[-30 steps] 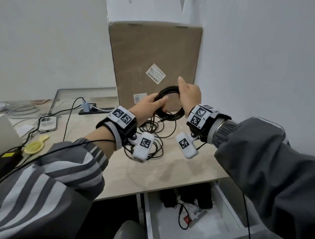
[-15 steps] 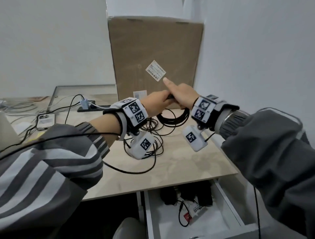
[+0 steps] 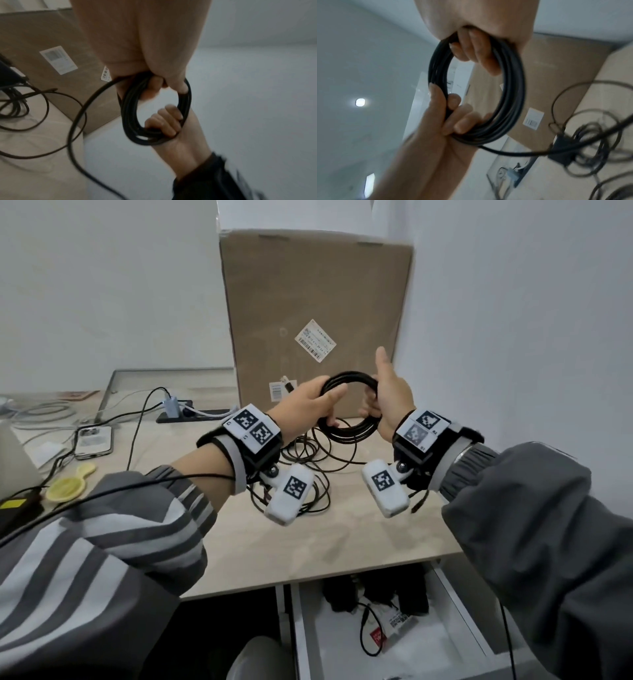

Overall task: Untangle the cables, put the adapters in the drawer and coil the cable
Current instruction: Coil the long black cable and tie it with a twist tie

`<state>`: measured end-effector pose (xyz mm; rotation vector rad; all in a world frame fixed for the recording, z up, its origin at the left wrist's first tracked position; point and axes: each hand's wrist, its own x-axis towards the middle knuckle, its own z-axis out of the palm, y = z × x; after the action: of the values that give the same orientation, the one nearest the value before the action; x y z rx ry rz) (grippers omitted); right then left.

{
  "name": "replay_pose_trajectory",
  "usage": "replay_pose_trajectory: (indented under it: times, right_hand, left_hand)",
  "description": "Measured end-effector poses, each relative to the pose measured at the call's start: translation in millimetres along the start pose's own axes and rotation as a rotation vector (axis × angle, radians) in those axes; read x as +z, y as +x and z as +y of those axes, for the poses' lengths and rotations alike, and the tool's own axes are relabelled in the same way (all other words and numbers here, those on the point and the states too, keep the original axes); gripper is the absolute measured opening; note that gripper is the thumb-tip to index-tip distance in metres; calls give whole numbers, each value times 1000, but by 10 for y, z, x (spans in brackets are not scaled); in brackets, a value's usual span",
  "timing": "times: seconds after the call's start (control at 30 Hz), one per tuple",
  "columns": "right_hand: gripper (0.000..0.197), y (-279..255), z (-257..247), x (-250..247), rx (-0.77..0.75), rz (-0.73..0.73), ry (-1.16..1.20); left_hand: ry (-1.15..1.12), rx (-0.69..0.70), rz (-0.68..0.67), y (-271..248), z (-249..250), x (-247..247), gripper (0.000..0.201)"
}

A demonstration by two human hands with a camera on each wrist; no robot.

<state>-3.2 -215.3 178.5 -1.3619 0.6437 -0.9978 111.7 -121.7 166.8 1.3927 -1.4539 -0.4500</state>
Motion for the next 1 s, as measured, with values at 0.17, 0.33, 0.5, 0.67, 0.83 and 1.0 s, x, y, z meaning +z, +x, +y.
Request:
replay_pose_trajectory:
  times: [0.17, 0.33, 0.5, 0.67, 0.83, 1.0]
  right_hand:
    - [64, 6, -50, -35, 54, -192, -285]
    - [70, -52, -122, 86, -172, -84, -778]
    - [58, 50, -30, 42, -121, 112, -453]
    - [47, -19, -20, 16, -7, 153, 157]
    - [48, 6, 14, 14, 66, -60, 127]
    - [68, 38, -220, -5, 52, -275, -296]
  left_hand:
    - [340, -36, 26, 73, 49, -8, 24]
    - [528, -22, -78, 128, 124, 83, 19]
    - [286, 12, 72, 39, 15, 25, 23]
    - [-223, -39, 67, -41, -15, 43, 19]
    - [103, -48, 190, 20, 93, -16, 19]
    - [532, -32, 27, 81, 207, -101, 28]
